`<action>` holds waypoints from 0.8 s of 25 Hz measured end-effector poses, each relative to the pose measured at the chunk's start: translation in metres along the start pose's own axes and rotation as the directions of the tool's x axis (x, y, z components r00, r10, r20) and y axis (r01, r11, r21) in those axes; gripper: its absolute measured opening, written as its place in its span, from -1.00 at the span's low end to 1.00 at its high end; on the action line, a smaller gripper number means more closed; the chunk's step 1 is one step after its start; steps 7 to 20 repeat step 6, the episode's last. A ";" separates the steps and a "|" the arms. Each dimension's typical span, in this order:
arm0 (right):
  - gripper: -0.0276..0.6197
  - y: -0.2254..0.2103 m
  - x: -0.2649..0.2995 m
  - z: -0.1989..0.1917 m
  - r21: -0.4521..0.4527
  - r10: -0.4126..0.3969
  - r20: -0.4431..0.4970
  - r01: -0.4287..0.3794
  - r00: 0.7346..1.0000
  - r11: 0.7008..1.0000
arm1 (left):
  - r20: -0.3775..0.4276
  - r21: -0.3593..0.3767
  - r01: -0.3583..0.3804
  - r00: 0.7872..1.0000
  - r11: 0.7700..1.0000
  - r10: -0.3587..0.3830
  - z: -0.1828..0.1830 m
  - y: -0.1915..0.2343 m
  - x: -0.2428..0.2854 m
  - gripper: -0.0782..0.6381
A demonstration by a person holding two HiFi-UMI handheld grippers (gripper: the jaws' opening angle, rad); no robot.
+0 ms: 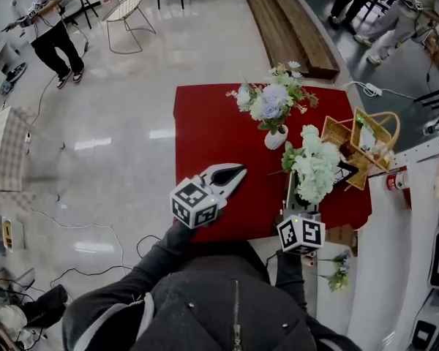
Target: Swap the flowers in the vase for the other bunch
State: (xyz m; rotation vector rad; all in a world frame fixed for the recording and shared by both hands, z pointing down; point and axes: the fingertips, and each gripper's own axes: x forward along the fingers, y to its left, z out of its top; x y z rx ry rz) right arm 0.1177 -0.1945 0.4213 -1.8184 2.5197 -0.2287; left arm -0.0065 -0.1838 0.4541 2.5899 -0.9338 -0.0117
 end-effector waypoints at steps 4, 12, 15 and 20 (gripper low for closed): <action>-0.75 -0.003 -0.001 0.000 -0.001 -0.007 0.006 0.007 1.000 1.000 | 0.000 -0.006 0.013 1.000 1.000 -0.013 -0.001 -0.002 0.006 -0.76; -0.75 -0.005 -0.001 0.000 0.001 -0.009 0.007 0.009 1.000 1.000 | -0.002 -0.006 0.018 1.000 1.000 -0.018 -0.001 -0.003 0.008 -0.76; -0.75 -0.005 -0.001 0.000 0.001 -0.009 0.007 0.009 1.000 1.000 | -0.002 -0.006 0.018 1.000 1.000 -0.018 -0.001 -0.003 0.008 -0.76; -0.75 -0.005 -0.001 0.000 0.001 -0.009 0.007 0.009 1.000 1.000 | -0.002 -0.006 0.018 1.000 1.000 -0.018 -0.001 -0.003 0.008 -0.76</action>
